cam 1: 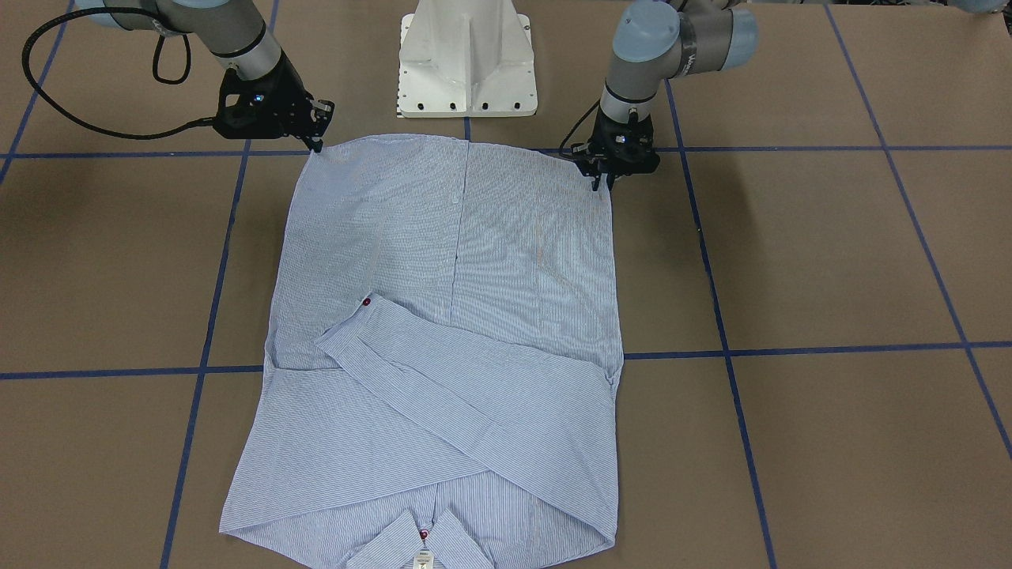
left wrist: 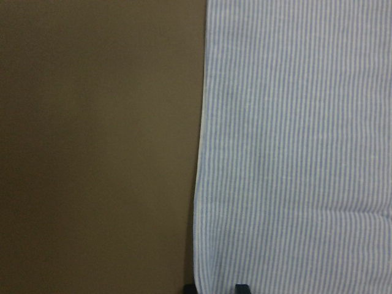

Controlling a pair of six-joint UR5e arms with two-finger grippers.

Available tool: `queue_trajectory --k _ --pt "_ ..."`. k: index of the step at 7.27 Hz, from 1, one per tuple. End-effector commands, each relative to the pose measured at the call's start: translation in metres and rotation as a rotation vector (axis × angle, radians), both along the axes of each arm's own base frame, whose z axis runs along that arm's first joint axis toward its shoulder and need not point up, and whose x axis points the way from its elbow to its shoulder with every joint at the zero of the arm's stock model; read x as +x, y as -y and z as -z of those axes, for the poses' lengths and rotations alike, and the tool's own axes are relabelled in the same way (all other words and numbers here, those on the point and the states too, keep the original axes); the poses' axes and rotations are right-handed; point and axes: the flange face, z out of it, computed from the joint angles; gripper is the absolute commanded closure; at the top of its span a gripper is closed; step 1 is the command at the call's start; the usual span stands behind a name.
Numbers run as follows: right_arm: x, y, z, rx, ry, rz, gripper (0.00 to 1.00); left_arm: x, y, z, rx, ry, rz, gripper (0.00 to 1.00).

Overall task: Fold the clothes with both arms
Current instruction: 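Lower both grippers to the hem corners nearest the robot and grasp them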

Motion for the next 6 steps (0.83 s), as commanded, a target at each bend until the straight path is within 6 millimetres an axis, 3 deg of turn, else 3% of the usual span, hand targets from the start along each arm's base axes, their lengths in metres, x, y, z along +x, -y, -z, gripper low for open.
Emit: queue_trajectory --k 1,2,3,4,6 --pt "0.000 0.000 -0.001 -0.002 -0.002 0.001 1.00 -0.001 0.000 0.001 0.000 -0.001 0.001 0.69" --pt "0.000 0.000 0.000 -0.001 0.000 0.001 1.00 -0.001 0.000 0.000 -0.001 0.000 0.001 0.76" --pt "0.000 0.000 0.000 -0.001 0.000 0.001 1.00 -0.001 0.000 0.001 -0.001 -0.002 0.002 0.92" --pt "0.000 0.000 0.000 -0.001 0.000 0.001 1.00 -0.001 0.000 0.003 0.000 -0.006 0.003 1.00" --pt "0.002 0.001 0.003 -0.001 0.009 0.003 1.00 -0.025 -0.007 0.030 -0.010 -0.035 -0.010 1.00"
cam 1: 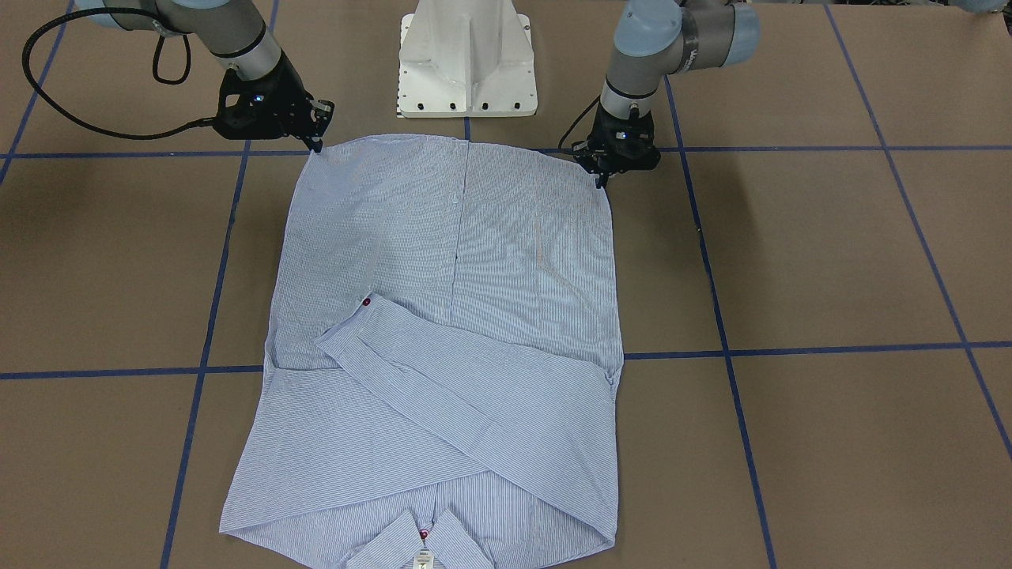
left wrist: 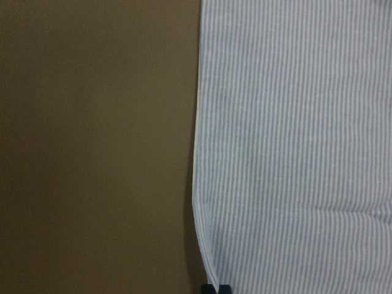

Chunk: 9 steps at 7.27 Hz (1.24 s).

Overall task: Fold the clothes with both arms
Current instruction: 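Lower both grippers to the hem corners nearest the robot and grasp them, then lift the hem corners with both grippers and pull them slightly outward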

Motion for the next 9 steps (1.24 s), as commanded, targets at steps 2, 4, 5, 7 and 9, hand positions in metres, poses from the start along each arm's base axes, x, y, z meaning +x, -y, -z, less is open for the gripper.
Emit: queue_trajectory --k 2,4,5,7,9 --pt "0.013 0.002 0.012 -0.024 0.044 0.038 1.00 -0.046 -0.020 0.051 -0.041 0.012 -0.038 1.00" --pt "0.035 0.014 0.021 -0.062 0.084 0.055 1.00 -0.062 -0.030 0.055 -0.106 0.077 -0.070 1.00" --pt "0.041 0.019 0.022 -0.061 0.094 0.065 1.00 -0.071 -0.035 0.058 -0.132 0.099 -0.087 1.00" --pt "0.043 0.024 0.019 -0.053 0.093 0.068 1.00 -0.070 -0.038 0.056 -0.149 0.120 -0.103 1.00" --pt "0.044 0.025 0.019 -0.054 0.092 0.065 1.00 -0.064 -0.038 0.055 -0.130 0.122 -0.129 1.00"
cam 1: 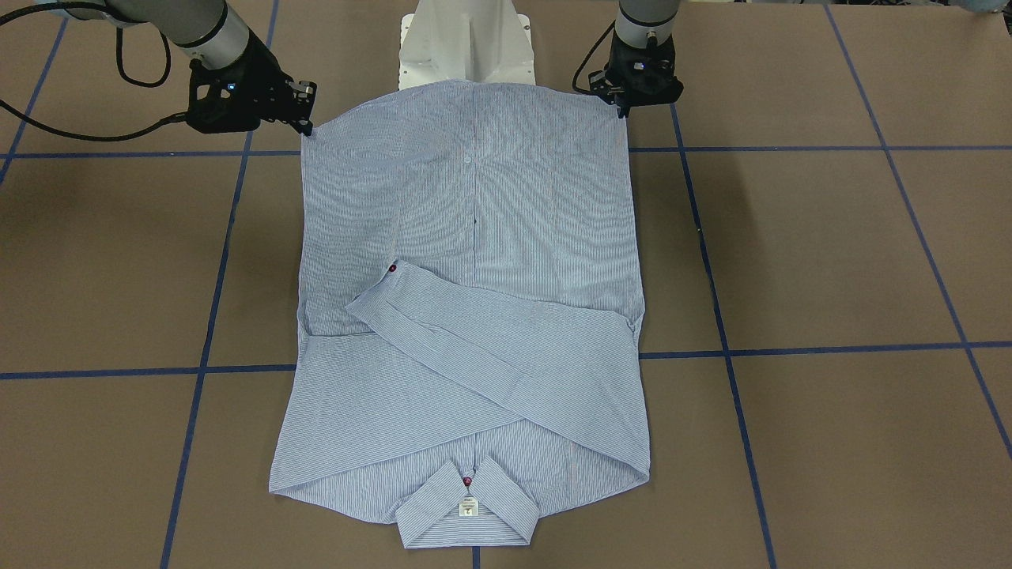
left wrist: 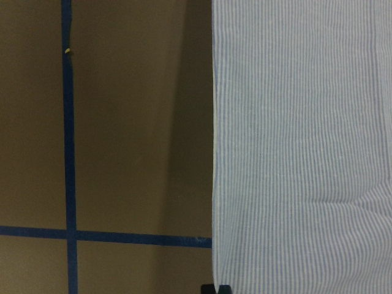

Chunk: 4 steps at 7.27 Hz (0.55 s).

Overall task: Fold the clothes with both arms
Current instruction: 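Lift the hem corners with both grippers and pull them slightly outward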

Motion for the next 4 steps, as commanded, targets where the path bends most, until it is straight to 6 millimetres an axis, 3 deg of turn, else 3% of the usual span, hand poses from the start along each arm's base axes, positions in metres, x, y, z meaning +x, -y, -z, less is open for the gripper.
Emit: queue_trajectory --k 1,4 --pt "0.0007 0.0018 -0.0025 -0.003 -0.005 -0.003 1.00 0.0025 0.0006 -0.0025 0.033 0.001 -0.046 1.00" --pt "0.0041 0.0061 -0.0053 0.003 -0.009 -0.006 1.00 0.0025 -0.0007 -0.0040 0.016 -0.001 -0.059 1.00"
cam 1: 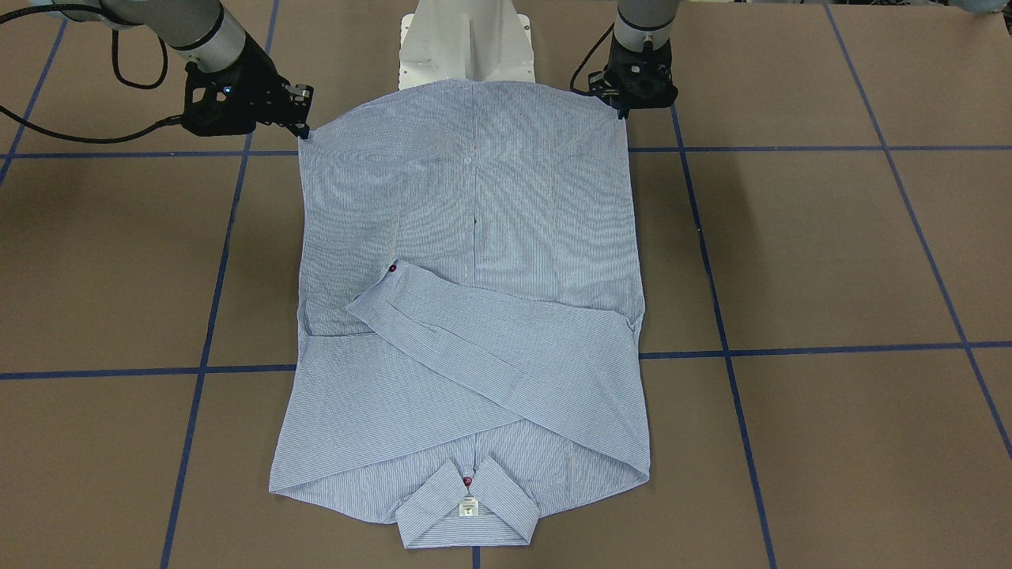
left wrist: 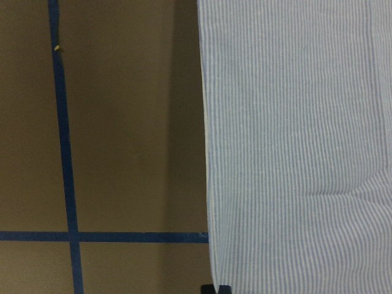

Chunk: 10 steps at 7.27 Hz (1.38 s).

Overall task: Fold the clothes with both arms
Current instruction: 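Lift the hem corners with both grippers and pull them slightly outward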

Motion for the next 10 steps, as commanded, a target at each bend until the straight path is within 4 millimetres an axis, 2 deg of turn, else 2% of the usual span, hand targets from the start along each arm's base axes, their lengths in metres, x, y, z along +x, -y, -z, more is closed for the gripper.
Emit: queue_trajectory --k 1,7,8,10 --pt "0.003 0.003 -0.003 0.007 -0.004 -0.001 1.00 0.002 0.002 -0.002 -0.008 0.004 -0.003 1.00" --pt "0.007 0.009 -0.003 0.003 -0.003 -0.013 1.00 0.004 0.007 -0.006 -0.047 0.002 -0.013 1.00" --pt "0.007 0.008 0.002 0.006 0.007 -0.010 1.00 0.004 0.004 0.001 -0.071 -0.017 -0.026 1.00" --pt "0.015 0.006 0.011 0.017 0.027 -0.013 1.00 -0.006 0.012 0.016 -0.080 -0.055 -0.015 1.00"
